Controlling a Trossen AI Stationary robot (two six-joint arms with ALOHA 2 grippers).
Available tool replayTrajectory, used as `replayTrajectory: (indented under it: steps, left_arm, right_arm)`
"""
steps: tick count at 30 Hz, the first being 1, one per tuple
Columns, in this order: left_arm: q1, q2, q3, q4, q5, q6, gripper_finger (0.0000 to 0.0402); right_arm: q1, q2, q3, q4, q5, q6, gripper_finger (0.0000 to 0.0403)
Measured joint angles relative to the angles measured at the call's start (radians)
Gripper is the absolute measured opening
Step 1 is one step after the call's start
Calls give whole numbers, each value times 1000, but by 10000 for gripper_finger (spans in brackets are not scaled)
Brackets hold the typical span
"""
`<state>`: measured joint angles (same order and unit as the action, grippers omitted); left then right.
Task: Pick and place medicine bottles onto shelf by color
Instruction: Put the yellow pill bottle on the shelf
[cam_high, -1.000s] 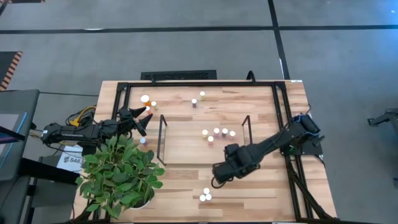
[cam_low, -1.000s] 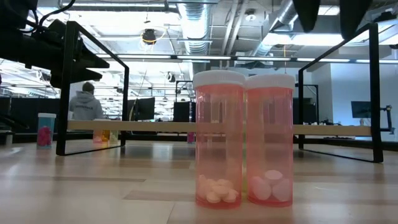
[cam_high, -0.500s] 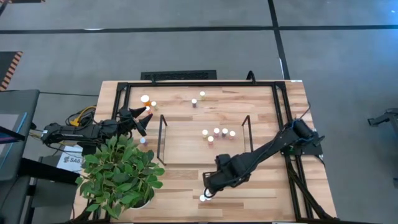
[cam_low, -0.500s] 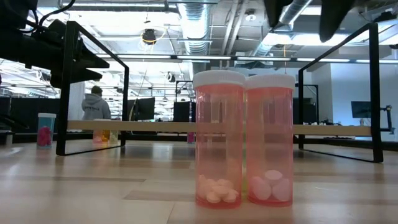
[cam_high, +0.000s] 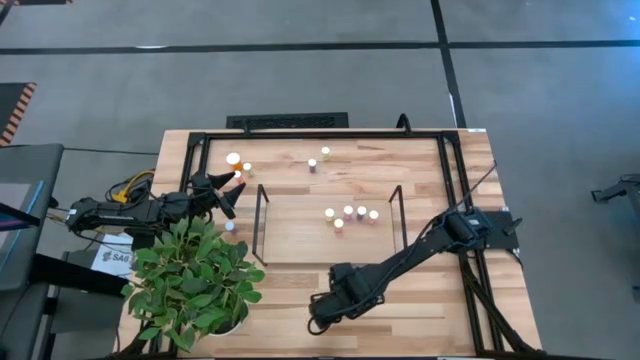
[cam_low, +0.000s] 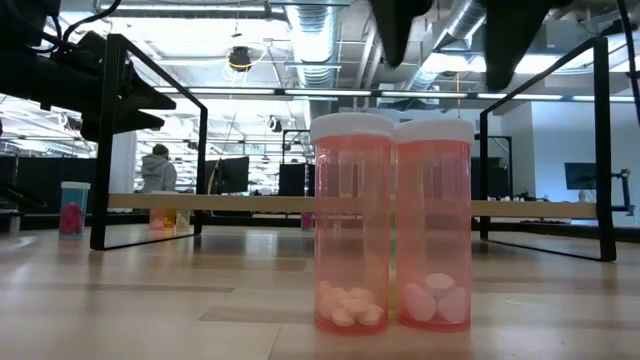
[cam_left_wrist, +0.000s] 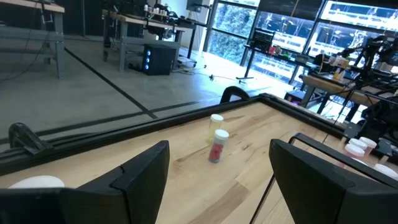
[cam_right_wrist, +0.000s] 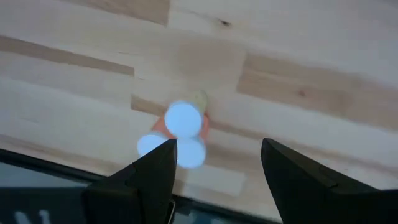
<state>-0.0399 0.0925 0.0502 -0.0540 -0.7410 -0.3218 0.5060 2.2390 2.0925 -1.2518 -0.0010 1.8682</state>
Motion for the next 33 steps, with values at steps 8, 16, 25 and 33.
replayTrajectory:
  steps: [8, 16, 25, 33]
  left_arm:
    - [0, 0, 0, 0, 0, 0, 265]
    - [0, 0, 0, 0, 0, 0, 265]
    - [0, 0, 0, 0, 0, 0, 265]
    - [0, 0, 0, 0, 0, 0, 265]
  right_arm:
    - [4, 42, 48, 38, 38, -87, 256]
    - [2, 42, 46, 60, 87, -151, 256]
    - [3, 42, 46, 53, 142, -172, 256]
    - [2, 107, 44, 75, 132, -168, 256]
